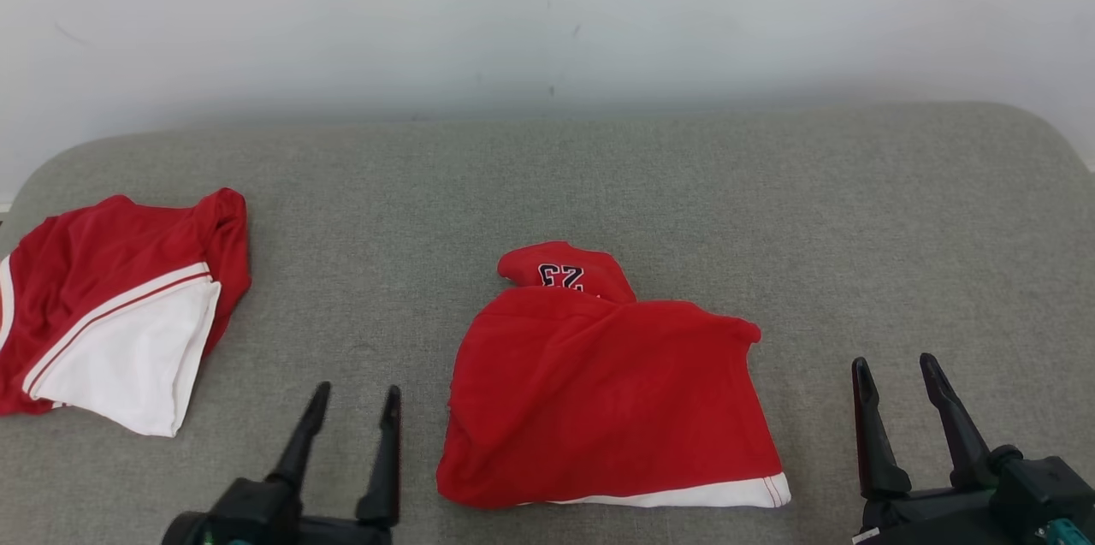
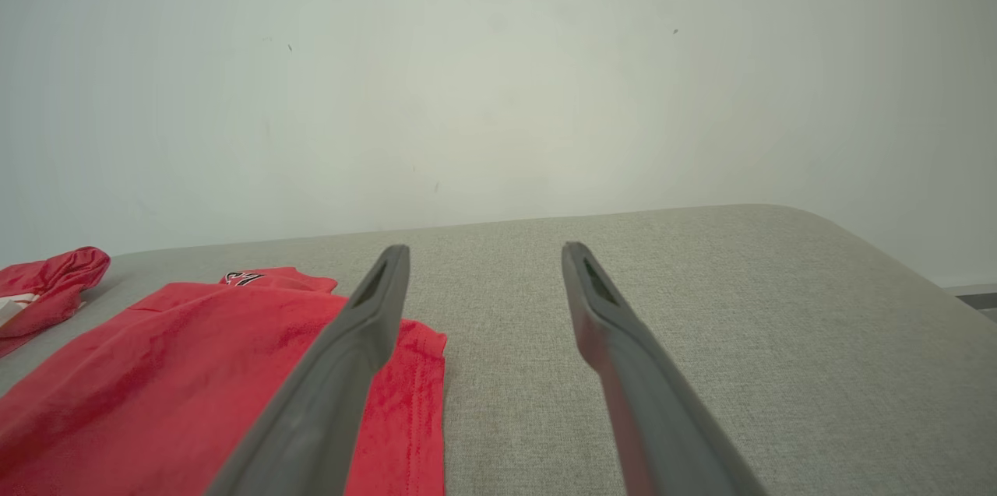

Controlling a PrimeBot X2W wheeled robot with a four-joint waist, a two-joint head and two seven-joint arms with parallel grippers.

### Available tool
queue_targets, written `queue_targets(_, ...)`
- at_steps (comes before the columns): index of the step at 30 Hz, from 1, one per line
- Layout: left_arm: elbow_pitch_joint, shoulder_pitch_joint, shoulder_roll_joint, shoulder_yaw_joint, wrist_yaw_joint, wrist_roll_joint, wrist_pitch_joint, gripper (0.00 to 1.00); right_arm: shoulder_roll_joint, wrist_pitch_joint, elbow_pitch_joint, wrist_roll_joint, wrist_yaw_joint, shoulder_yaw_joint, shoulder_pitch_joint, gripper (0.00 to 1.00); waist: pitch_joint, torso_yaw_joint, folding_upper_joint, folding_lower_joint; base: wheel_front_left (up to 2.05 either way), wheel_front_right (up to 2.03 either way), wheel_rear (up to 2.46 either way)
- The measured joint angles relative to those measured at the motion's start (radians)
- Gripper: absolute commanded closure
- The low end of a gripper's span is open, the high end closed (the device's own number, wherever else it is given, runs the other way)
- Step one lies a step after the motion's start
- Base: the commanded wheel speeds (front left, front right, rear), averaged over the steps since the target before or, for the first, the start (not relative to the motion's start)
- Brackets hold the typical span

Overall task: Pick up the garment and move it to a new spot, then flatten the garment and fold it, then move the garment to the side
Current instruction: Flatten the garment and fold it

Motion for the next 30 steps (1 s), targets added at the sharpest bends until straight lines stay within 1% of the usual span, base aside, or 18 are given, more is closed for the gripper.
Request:
queue_targets(3,-0.052,0.016,0.003,0.060,0.002,0.014,0.000,0.00,0.000,0.000,0.002,0.001,0.000,-0.006,0.007,0.00,-0.011,0.005,0.0000,0.0000,0.00,0.00,0.00)
queue_targets(6,-0.075,0.029,0.007,0.119,-0.002,0.021,0.000,0.00,0.000,0.000,0.005,0.002,0.000,-0.008,0.019,0.00,-0.018,0.013,0.0000,0.0000,0.00,0.00,0.00)
queue_targets(12,-0.063,0.048,0.023,0.214,-0.051,0.031,0.000,0.00,-0.008,0.000,0.022,0.009,0.000,-0.007,0.026,0.00,-0.027,0.030,0.0000,0.0001,0.00,0.00,0.00)
queue_targets(15,-0.050,0.050,0.024,0.245,-0.067,0.038,0.000,0.00,-0.013,0.000,0.035,0.012,0.000,-0.006,0.029,0.00,-0.030,0.037,0.0000,0.0001,0.00,0.00,0.00)
queue_targets(20,-0.059,0.059,0.004,0.253,-0.077,0.066,0.000,0.00,-0.020,0.000,0.062,0.017,0.000,0.005,0.035,0.00,-0.032,0.046,0.0000,0.0001,0.00,0.00,0.00)
queue_targets(23,-0.058,0.059,-0.004,0.255,-0.080,0.072,0.000,0.00,-0.039,0.000,0.091,0.026,0.000,0.028,0.019,0.00,-0.029,0.053,0.0000,0.0001,0.00,0.00,0.00)
queue_targets(27,-0.045,0.052,-0.013,0.249,-0.092,0.074,0.000,0.00,-0.076,0.000,0.139,0.036,0.000,0.076,-0.045,0.00,-0.019,0.063,0.0000,0.0000,0.00,0.00,0.00)
queue_targets(30,-0.041,0.039,-0.018,0.239,-0.095,0.078,0.000,0.00,-0.109,0.000,0.200,0.053,0.000,0.116,-0.113,0.00,-0.008,0.076,0.0000,0.0001,0.00,0.00,0.00)
